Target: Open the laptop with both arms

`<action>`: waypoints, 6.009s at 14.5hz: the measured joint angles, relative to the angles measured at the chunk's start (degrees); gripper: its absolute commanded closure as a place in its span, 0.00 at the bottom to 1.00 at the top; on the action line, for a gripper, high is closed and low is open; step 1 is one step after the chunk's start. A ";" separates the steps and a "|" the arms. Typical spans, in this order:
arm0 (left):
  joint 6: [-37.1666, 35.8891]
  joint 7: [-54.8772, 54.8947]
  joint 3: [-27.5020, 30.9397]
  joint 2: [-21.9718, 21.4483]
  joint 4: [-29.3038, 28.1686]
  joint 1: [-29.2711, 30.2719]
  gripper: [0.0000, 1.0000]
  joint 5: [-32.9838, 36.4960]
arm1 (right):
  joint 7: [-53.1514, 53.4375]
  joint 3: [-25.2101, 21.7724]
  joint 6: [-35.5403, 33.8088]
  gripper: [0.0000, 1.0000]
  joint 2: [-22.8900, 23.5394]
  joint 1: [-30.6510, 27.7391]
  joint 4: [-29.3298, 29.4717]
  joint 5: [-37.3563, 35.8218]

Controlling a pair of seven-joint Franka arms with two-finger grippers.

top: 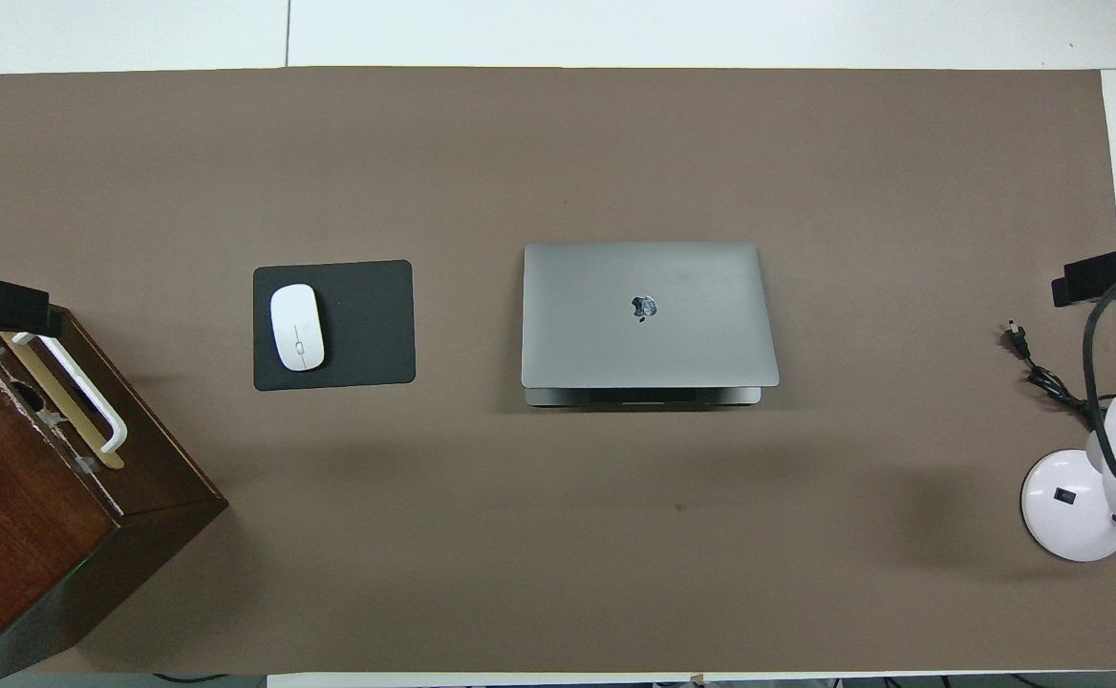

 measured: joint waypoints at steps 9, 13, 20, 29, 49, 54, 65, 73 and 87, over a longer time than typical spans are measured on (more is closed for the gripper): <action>0.31 -0.05 -0.16 -0.06 0.00 0.00 0.00 0.00 | 0.00 0.04 0.40 0.00 0.08 0.03 0.00 0.00; 0.31 -0.26 -0.16 -0.06 0.00 0.00 0.95 0.00 | 1.11 0.22 0.44 0.00 0.15 2.25 0.00 0.14; 1.35 -1.48 -0.19 -0.06 0.00 0.00 1.00 -0.58 | 1.46 0.26 1.39 0.01 0.23 3.04 -0.03 0.14; 8.84 -1.54 -0.75 0.04 -1.47 -0.08 1.00 -3.45 | 1.46 0.05 2.27 0.08 0.28 2.92 -0.05 0.14; 66.88 -1.59 -1.90 -9.20 -43.84 -14.83 1.00 -5.86 | 12.79 0.30 20.21 0.00 0.42 5.84 -11.45 16.96; 84.61 -1.68 -1.89 -6.11 -52.55 -19.87 1.00 -5.87 | 19.86 0.38 32.97 0.00 -3.58 10.73 -22.01 25.25; 106.09 -7.80 -1.91 2.91 -56.24 -33.75 1.00 -5.88 | 23.53 0.44 62.44 0.00 -12.02 22.76 -45.15 41.63; 108.18 -15.04 -1.87 4.52 -57.45 -42.05 1.00 -7.02 | 9.57 0.44 72.75 0.00 -19.72 28.70 -55.45 69.51; 108.35 -15.15 -1.54 11.90 -52.60 -50.35 1.00 -16.36 | 1.30 0.68 91.78 0.00 -17.96 46.88 -60.21 96.55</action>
